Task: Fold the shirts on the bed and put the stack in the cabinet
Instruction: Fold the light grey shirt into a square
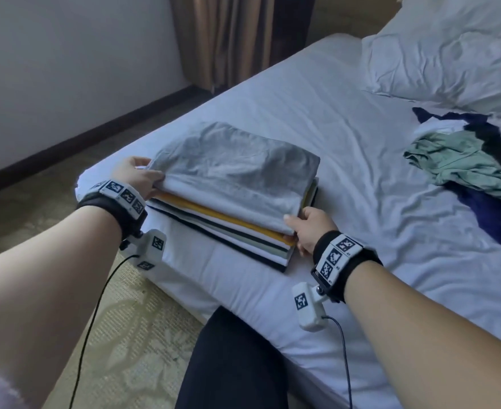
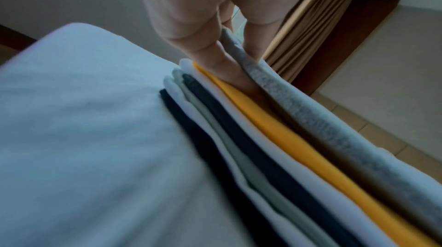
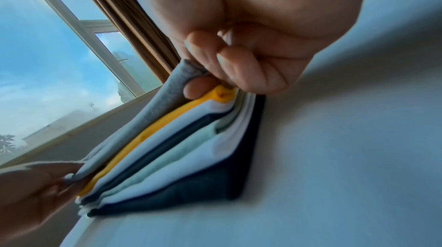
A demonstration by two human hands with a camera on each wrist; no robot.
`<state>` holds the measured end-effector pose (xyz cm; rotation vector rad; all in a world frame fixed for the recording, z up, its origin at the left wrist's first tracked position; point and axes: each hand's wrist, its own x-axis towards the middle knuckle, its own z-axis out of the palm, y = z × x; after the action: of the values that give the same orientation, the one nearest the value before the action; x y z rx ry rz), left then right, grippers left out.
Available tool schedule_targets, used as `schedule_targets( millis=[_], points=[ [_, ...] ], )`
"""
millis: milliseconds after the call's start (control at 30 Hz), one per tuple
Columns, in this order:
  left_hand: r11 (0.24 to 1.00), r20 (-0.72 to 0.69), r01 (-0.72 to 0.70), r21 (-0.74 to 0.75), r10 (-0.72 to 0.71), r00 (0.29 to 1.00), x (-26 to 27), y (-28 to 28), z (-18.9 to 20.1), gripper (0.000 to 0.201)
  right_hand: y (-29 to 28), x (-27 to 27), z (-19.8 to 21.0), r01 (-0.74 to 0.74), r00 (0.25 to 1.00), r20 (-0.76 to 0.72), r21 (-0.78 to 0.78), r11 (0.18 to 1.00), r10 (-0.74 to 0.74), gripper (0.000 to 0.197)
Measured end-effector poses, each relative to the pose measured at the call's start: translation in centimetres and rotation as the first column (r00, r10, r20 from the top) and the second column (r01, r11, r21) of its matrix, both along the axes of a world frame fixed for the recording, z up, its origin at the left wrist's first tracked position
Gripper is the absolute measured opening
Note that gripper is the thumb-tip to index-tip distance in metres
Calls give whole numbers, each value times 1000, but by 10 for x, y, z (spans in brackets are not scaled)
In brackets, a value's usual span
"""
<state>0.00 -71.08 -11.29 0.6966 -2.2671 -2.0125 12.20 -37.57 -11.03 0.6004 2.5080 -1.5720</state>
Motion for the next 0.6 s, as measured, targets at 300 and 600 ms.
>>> schedule_targets(
  millis=[300, 600],
  points=[
    [684, -2, 62, -727, -92, 996, 6, 11, 23, 50, 1, -1, -6, -58, 998, 25, 189, 980, 55, 29],
    [189, 390, 542, -818, -510, 766, 11, 67, -14, 77, -2, -32, 47, -172, 961, -17, 742, 648, 275, 38]
  ],
)
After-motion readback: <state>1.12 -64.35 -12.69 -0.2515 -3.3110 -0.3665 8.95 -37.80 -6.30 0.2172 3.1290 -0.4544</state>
